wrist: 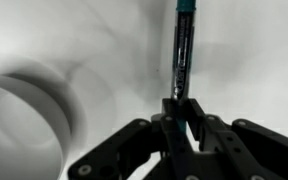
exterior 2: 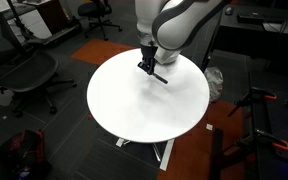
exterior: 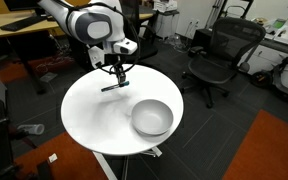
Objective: Remove the marker from the mug cup and place it on the table
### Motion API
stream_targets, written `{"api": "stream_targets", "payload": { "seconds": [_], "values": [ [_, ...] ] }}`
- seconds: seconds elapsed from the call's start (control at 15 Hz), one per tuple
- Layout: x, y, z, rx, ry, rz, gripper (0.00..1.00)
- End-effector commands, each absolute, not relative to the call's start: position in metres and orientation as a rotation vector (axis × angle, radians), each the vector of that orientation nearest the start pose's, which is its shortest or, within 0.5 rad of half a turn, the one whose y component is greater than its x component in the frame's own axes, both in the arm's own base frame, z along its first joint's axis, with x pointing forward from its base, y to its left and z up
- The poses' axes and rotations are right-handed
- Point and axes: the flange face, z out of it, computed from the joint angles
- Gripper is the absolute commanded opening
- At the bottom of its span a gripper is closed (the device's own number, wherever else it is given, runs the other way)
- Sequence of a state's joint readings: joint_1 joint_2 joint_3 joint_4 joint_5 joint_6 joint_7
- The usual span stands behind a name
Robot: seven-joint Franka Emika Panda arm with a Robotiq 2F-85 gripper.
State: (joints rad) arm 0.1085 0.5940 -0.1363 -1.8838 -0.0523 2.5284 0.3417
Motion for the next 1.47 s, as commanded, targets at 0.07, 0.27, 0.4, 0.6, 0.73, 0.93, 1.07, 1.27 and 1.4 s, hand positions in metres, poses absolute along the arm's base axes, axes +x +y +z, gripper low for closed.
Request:
{"api": "stream_targets", "payload": {
  "seconds": [0.07, 0.27, 0.4, 0.6, 0.73, 0.93, 1.07, 1.27, 1.4],
  "values": [
    [0.661, -0.02, 0.184, -3.202, 0.505, -0.137, 0.05],
    [0.669, -0.024, 0.177, -3.205, 0.509, -0.137, 0.05],
    [0.673, -0.026, 0.175, -3.21, 0.513, -0.139, 0.09],
    [0.676, -0.028, 0.174, -3.215, 0.513, -0.142, 0.5],
    [0.676, -0.029, 0.176, -3.219, 0.523, -0.144, 0.66],
    [0.672, -0.029, 0.182, -3.224, 0.517, -0.152, 0.88],
    [0.667, -0.028, 0.187, -3.235, 0.512, -0.145, 0.99],
    [0.659, -0.029, 0.198, -3.239, 0.493, -0.143, 1.0],
    [0.65, -0.026, 0.208, -3.239, 0.467, -0.155, 1.0]
  ]
}}
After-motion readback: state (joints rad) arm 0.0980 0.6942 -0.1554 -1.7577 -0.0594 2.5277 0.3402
